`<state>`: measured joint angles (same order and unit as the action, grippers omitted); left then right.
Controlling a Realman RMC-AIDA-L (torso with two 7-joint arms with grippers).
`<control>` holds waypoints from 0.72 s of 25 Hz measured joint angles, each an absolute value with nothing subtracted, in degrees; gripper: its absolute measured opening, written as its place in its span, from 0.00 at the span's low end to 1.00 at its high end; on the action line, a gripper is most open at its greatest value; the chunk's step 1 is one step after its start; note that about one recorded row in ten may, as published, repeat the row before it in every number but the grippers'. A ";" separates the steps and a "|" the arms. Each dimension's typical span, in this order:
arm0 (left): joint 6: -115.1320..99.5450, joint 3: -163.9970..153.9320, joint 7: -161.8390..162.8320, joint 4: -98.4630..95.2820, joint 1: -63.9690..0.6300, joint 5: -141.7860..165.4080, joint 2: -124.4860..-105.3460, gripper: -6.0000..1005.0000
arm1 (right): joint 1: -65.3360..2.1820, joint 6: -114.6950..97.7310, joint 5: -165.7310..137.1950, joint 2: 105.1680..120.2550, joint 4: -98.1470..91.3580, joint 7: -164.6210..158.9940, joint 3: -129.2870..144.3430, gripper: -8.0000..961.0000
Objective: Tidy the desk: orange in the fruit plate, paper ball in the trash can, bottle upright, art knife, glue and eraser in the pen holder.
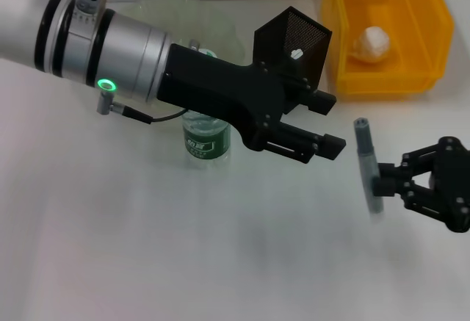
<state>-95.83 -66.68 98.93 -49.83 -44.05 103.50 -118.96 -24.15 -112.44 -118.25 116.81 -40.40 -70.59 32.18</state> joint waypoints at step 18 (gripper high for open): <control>-94.67 -70.83 98.25 -50.01 -43.94 101.34 -119.09 0.45 | -25.86 -110.09 -118.31 117.60 -38.44 -69.78 33.57 0.11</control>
<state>-94.67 -70.83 98.25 -50.01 -43.94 101.34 -119.09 -25.86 -110.09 -118.31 117.60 -38.44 -69.78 33.57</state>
